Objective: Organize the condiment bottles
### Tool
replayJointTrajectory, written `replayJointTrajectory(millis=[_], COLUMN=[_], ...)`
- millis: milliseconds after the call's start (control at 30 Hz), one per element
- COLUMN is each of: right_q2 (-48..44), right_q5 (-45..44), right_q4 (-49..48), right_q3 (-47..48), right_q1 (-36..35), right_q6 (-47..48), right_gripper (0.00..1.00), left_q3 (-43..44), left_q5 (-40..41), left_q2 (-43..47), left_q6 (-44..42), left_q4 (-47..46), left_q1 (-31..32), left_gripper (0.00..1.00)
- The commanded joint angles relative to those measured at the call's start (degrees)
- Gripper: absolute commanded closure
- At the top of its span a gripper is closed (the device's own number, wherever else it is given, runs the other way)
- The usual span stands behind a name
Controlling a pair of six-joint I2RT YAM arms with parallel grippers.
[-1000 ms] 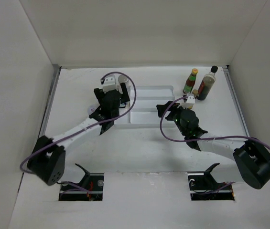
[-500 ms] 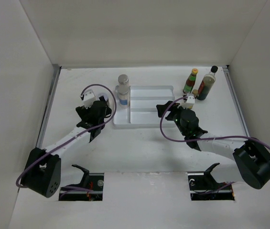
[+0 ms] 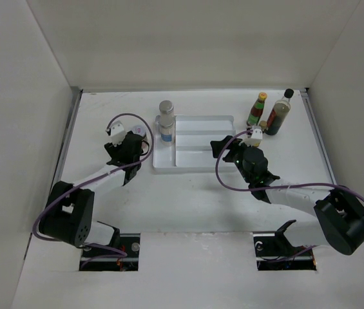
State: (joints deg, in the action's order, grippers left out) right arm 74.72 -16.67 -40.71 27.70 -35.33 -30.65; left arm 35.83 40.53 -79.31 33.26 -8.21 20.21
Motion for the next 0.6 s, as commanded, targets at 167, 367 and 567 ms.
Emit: replayJointTrajectory(millis=[167,367,567], right_q2=[0.3,0.4,-0.2], right_q5=[0.8,0.8,0.7], right_q4=[-2.4,-2.4,-2.4], right_q3=[2.3,2.4,2.2], right_q1=[-0.7,-0.7,-0.7], right_q6=[0.6,0.6,0.8], right_gripper=[0.13,0.13,0.13], left_q3=[-3.3,-4.0,1.5], left_q5=[-0.8,1.1,2.3], left_q2=[8.0,23.2,20.2], left_q6=[-0.2,-0.9,-0.9], left_q4=[-4.7,0.6,0.5], left_q1=[0.3,8.1,19.9], left_gripper=[0.63,0.64,0.64])
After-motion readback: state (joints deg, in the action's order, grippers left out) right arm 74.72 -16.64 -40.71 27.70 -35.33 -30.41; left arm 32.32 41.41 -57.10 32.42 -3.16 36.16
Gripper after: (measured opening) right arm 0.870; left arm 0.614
